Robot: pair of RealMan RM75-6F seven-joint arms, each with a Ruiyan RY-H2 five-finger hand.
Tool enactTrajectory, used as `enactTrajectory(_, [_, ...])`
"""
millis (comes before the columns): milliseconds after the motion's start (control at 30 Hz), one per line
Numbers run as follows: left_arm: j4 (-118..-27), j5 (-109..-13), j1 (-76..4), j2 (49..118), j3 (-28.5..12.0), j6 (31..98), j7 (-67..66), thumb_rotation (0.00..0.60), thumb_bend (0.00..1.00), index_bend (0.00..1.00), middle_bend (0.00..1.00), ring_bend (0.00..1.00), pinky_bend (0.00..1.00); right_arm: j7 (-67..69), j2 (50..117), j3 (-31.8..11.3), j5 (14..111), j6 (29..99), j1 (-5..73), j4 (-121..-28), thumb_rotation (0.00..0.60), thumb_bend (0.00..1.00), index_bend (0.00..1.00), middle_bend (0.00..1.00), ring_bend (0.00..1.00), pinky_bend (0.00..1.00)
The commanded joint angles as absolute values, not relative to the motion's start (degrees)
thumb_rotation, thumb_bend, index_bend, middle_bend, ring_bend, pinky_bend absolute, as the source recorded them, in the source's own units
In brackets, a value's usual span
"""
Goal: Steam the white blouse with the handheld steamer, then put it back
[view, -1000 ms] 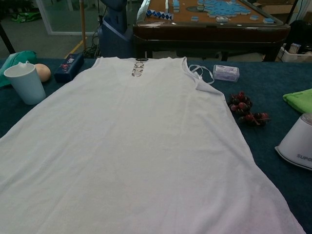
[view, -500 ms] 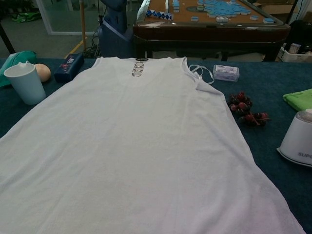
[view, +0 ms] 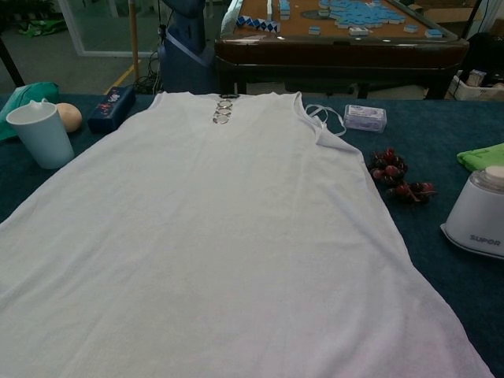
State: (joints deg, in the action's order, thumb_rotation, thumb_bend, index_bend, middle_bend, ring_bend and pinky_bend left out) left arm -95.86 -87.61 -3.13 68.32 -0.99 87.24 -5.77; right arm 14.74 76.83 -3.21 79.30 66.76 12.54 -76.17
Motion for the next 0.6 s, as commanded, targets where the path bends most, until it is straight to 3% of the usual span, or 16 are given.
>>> enactTrajectory(33, [-95.86,-87.67,-3.09,68.26,-1.01,87.35,-5.74,0.6,0.13,0.18,0.06,0.03,0.0,18.12,78.42,-3.56,80.77,68.43,12.39,-74.05,0.6,0.68,0.67,0.82,0.8,0.7])
enactTrajectory(367, [-96.1,-88.97,-4.22,67.15,-0.74,85.89,-5.32,0.6,0.13,0.18,0.06,0.03,0.0,28.13,81.23,-3.05,85.86,71.88,13.07,-69.17,0.6,0.68,0.77,0.88,0.88,0.78])
enactTrajectory(600, [-97.09,-92.01,-8.05,63.93,-0.05,80.74,-1.75,0.6,0.13,0.18,0.06,0.03,0.0,29.06,79.52,-3.44,88.14,71.55,15.54,-72.64,0.6,0.68,0.79,0.9,0.91,0.81])
